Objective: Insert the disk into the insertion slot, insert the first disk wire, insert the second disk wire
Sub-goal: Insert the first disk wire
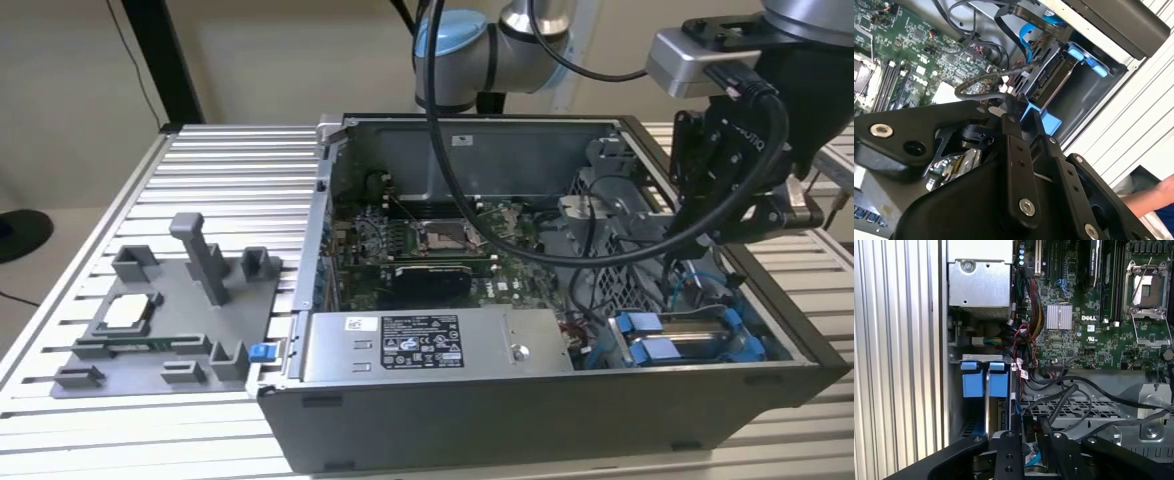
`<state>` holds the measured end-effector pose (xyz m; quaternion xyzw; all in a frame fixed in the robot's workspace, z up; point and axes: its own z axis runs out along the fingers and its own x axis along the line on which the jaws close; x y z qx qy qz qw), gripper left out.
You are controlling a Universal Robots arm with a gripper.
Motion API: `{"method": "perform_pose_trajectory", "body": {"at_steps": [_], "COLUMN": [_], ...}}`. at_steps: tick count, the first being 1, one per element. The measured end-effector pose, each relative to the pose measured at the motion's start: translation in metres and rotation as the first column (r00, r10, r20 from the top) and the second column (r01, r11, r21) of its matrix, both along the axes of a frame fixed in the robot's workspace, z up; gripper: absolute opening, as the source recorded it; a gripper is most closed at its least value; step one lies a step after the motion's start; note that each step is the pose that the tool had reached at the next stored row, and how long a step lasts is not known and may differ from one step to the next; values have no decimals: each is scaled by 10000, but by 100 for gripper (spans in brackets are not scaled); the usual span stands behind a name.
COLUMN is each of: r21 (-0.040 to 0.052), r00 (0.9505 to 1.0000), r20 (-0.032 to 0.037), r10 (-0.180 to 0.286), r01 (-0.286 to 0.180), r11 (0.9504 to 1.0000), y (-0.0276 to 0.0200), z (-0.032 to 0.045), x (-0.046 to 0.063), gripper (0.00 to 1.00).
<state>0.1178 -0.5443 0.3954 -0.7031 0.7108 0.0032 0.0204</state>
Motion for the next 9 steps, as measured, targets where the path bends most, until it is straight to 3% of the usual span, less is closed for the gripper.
{"method": "perform_pose_trajectory", "body": {"at_steps": [3, 4, 9], "r21": [-1, -1, -1], "r00": [10000, 10000, 10000], "r20": [0, -1, 0], "r10": [0, 0, 0], "r01": [0, 0, 0], "r11": [10000, 10000, 10000], "y": [2, 3, 3], "z": [0, 0, -1], "x": [0, 0, 0], "gripper": [100, 0, 0]}}
